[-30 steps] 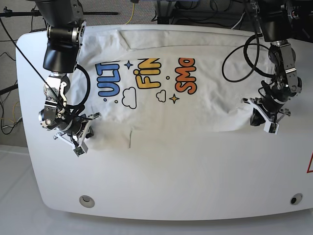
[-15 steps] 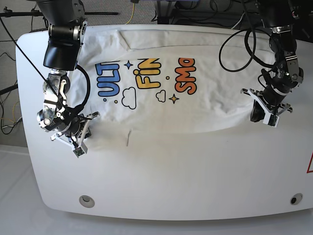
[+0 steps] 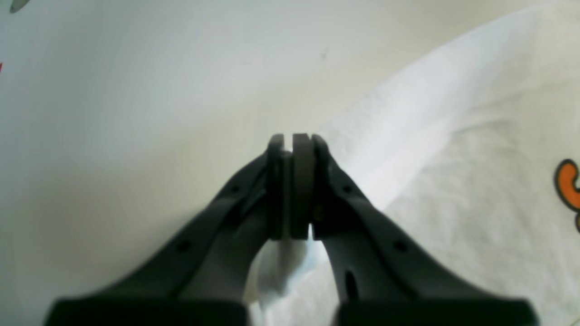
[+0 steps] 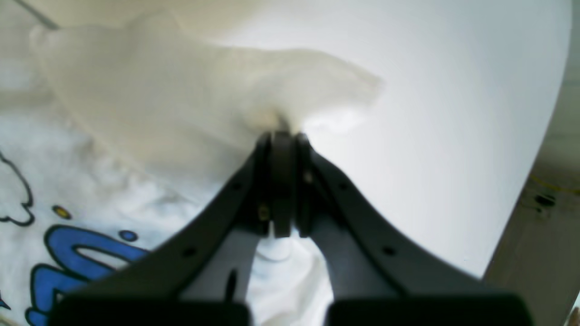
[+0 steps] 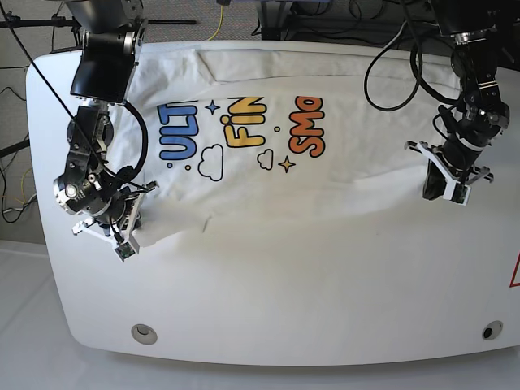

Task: Fold the T-shirt properly
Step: 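Drag the hem with both grippers over the print toward the collar edge, then lay the hem down along the collar edge with both grippers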

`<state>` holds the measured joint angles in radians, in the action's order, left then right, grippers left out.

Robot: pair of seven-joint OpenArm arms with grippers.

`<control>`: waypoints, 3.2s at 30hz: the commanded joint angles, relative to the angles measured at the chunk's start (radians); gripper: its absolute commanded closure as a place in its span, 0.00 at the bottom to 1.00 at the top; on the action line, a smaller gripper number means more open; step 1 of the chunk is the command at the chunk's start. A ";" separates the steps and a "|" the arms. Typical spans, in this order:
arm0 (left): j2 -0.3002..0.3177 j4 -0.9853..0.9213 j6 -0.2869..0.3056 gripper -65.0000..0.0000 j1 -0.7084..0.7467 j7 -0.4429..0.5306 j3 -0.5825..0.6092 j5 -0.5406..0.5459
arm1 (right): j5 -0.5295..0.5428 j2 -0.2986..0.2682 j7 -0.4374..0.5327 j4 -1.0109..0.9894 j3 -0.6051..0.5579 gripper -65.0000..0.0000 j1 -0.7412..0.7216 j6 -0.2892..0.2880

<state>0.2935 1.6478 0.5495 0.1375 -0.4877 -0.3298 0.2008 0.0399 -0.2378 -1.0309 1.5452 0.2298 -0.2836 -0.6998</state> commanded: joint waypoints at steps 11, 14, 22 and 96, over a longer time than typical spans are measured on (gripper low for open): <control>0.019 0.074 0.001 0.98 0.039 0.022 -0.021 0.009 | 0.010 -0.023 -0.071 0.155 0.003 1.00 0.086 0.002; 0.023 0.100 0.003 0.99 0.072 0.021 -0.035 0.015 | 0.002 -0.034 -0.067 0.185 0.027 1.00 0.137 0.002; 0.025 0.127 0.004 0.99 0.108 0.015 -0.058 0.013 | -0.002 -0.043 -0.068 0.228 0.039 1.00 0.203 0.002; 0.075 0.151 -0.011 0.55 0.289 -0.033 -0.088 -0.002 | -0.001 -0.006 -0.097 0.258 0.078 0.54 0.391 0.002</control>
<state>0.3527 1.7756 0.5423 0.4294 -0.5343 -0.4080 0.1936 0.0303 -0.2298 -1.1378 1.7779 0.3019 0.1204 -0.6998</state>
